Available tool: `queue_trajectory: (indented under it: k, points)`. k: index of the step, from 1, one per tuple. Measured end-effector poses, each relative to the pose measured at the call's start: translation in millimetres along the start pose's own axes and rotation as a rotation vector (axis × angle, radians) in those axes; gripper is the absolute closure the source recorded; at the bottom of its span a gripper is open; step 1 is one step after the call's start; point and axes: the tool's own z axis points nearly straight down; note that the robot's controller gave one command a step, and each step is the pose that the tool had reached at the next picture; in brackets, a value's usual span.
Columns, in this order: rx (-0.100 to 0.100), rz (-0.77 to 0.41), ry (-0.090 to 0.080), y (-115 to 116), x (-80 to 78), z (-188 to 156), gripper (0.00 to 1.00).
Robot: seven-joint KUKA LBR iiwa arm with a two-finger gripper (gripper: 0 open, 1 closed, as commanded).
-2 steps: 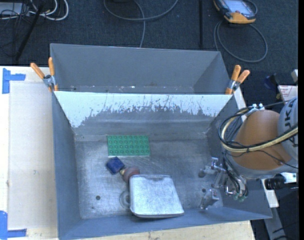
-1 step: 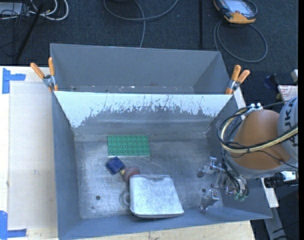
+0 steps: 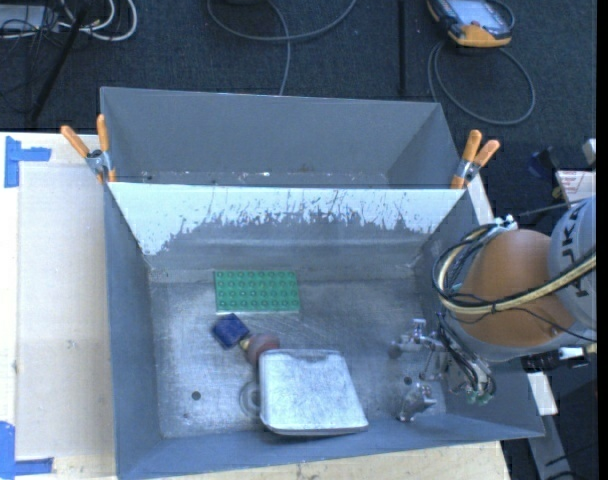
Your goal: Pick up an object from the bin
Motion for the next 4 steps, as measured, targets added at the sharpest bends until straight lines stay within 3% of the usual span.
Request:
queue_trajectory:
  k: [1, 2, 3, 4]
  points:
    - [0.001, -0.017, 0.001, 124, 10.7, 0, 0.0]
    - [0.001, -0.017, 0.017, 123, 13.9, 1, 1.0]
    - [0.0, -0.02, 0.01, 123, 13.2, -32, 1.0]
    - [0.0, -0.024, 0.007, 123, 11.3, -91, 1.0]
